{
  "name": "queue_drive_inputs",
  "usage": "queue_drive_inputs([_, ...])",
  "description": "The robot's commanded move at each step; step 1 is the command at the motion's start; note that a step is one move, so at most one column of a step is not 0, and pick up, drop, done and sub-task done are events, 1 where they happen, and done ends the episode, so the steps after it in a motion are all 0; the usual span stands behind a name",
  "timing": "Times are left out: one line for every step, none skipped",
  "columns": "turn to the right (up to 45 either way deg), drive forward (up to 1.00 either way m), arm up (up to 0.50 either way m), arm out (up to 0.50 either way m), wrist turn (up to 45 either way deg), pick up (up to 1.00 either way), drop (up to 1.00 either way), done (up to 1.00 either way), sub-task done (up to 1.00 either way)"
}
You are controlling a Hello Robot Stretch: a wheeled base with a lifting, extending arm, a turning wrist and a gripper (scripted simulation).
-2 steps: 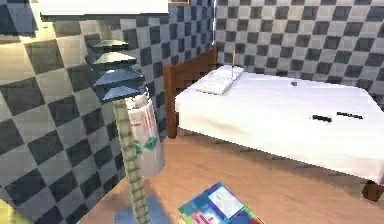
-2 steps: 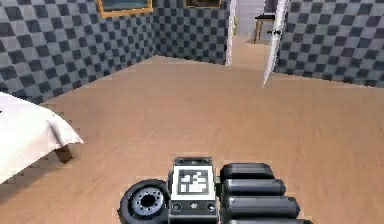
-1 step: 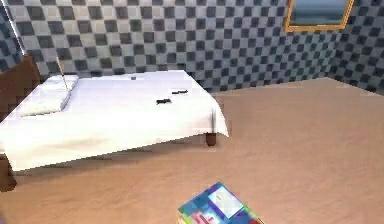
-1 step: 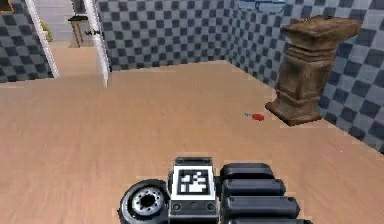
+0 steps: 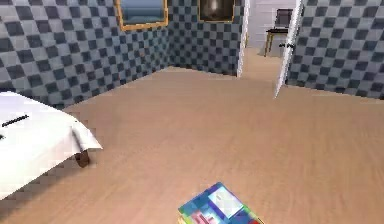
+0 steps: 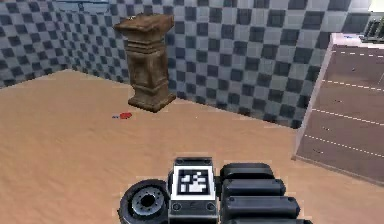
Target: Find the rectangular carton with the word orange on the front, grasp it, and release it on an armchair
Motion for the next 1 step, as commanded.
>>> queue_drive_inputs([45.0,0.00,0.00,0.00,0.0,0.00,0.00,0.00,0.00])
